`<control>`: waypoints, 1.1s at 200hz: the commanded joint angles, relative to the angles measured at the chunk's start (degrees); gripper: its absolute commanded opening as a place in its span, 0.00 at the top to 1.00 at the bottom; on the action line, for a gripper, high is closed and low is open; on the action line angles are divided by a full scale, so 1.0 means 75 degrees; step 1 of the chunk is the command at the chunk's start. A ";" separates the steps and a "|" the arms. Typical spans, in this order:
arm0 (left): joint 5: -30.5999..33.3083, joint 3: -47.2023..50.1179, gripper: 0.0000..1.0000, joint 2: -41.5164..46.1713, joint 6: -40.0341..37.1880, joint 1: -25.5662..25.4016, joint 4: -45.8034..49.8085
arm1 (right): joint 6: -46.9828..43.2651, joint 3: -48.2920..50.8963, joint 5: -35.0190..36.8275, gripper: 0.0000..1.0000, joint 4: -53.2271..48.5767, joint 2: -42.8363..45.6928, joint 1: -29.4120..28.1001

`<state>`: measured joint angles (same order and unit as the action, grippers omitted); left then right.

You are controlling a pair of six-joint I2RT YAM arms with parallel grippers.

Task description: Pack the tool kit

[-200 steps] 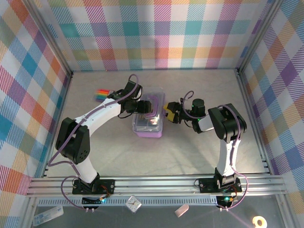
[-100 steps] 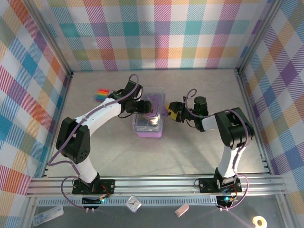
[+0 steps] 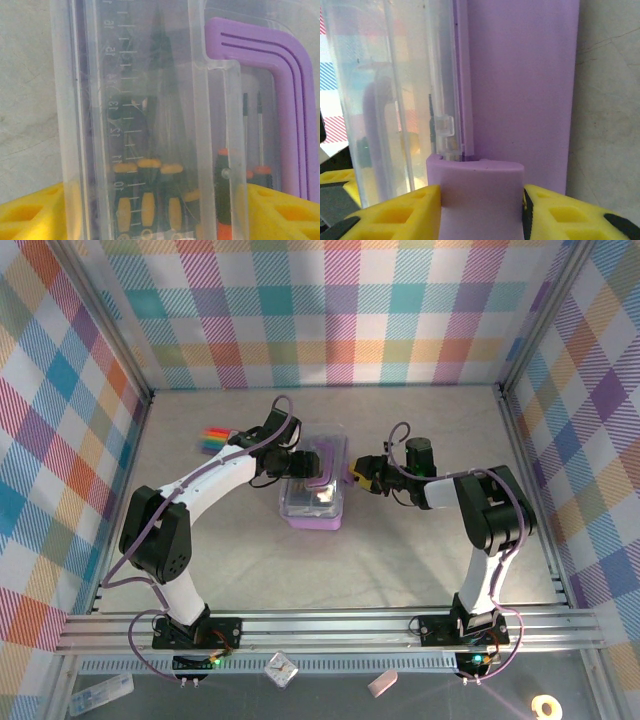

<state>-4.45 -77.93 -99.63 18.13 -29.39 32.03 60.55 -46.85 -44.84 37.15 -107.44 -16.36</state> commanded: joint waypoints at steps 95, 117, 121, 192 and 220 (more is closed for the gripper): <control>-0.0196 0.0594 0.31 -0.0935 0.0265 -0.0136 0.1249 | -0.0674 0.0180 0.0582 0.53 -0.1005 -0.0379 -0.0120; -0.0179 0.0582 0.30 -0.0930 0.0272 -0.0148 0.1253 | -0.0778 0.0334 0.0645 0.52 -0.1123 -0.0159 -0.0123; -0.0180 0.0584 0.30 -0.0930 0.0265 -0.0157 0.1260 | -0.0814 0.0350 0.0672 0.52 -0.1164 -0.0112 -0.0127; -0.0202 0.0682 0.30 -0.0869 0.0301 -0.0207 0.1184 | -0.1314 0.0161 0.0825 0.51 -0.1996 0.0281 -0.0106; -0.0262 0.0703 0.30 -0.0895 0.0322 -0.0252 0.1134 | -0.1211 -0.0033 0.0633 0.50 -0.1898 0.0059 -0.0122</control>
<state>-2.35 -77.87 -100.01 18.39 -30.63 31.48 52.84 -45.58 -39.03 24.29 -106.78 -16.95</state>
